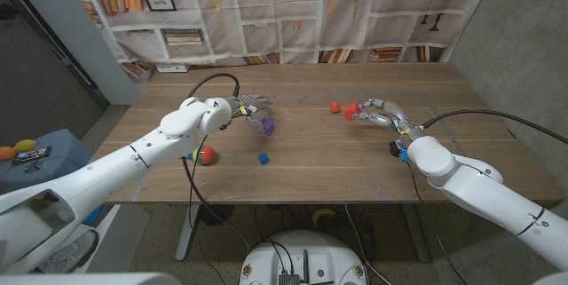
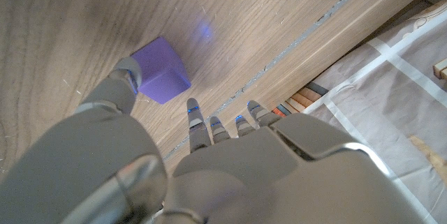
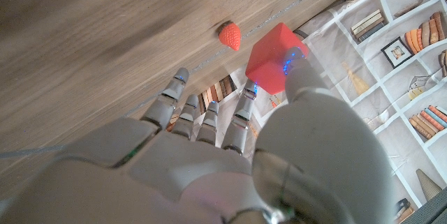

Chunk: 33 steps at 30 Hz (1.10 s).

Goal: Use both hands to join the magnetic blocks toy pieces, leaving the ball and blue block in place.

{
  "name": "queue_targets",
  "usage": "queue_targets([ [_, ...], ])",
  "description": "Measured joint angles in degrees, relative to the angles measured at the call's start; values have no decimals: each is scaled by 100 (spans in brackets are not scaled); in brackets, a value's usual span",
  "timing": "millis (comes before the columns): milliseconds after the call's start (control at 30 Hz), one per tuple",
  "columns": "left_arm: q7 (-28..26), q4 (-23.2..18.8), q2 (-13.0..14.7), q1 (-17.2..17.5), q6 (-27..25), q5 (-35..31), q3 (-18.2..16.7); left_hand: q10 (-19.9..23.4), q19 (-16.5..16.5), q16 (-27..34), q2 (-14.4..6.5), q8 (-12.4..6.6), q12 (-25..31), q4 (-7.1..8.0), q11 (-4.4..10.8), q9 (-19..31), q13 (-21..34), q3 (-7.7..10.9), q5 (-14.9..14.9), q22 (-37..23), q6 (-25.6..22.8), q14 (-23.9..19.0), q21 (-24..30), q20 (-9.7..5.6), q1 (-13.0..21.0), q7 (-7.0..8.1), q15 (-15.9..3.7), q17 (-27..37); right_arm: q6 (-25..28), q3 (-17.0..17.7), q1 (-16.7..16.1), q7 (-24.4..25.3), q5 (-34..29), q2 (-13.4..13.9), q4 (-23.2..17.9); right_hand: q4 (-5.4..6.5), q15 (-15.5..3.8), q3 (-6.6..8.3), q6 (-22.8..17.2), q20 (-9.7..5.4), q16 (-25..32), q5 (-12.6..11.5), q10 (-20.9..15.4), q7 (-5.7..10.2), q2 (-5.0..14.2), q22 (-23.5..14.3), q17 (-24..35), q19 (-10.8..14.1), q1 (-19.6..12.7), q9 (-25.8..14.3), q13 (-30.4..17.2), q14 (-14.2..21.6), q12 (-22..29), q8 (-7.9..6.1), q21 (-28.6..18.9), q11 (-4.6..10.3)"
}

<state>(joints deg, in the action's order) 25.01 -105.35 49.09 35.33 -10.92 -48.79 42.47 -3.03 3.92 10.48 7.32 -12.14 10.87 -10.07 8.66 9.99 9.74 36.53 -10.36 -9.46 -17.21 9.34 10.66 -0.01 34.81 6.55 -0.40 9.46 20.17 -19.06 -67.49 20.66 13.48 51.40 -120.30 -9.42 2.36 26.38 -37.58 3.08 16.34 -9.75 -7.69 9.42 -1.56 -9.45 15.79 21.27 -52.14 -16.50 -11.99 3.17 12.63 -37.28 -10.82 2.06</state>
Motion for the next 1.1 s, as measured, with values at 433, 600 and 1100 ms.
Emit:
queue_targets([
  [433,-268,56,-29,67,15,-129,52,512,-365,39,-17,-143,84,-48,130,0,0,-48,-27,0,-545,-508,44,0,320,-70,-147,0,-28,0,-24,54,1,-34,-1,2,0,-2,0,0,0,-1,0,0,0,0,6,0,0,0,0,0,0,0,0,0],
  [600,-400,57,-40,128,-26,-182,58,639,-480,39,-10,-166,84,-24,165,0,0,-71,-27,0,-679,-649,44,8,397,-65,-164,0,-48,0,-32,75,1,-51,0,24,0,-24,0,0,0,-1,1,0,0,0,6,0,0,0,0,0,0,0,0,0],
  [1100,-647,54,-92,260,-127,-282,94,896,-732,39,5,-206,84,-29,248,0,0,-113,-27,0,-1045,-925,79,-42,668,-102,-154,0,-124,30,-90,128,1,-85,29,-8,0,-55,-1,0,24,5,1,-2,121,0,5,0,-121,1,0,0,0,0,0,-1],
])
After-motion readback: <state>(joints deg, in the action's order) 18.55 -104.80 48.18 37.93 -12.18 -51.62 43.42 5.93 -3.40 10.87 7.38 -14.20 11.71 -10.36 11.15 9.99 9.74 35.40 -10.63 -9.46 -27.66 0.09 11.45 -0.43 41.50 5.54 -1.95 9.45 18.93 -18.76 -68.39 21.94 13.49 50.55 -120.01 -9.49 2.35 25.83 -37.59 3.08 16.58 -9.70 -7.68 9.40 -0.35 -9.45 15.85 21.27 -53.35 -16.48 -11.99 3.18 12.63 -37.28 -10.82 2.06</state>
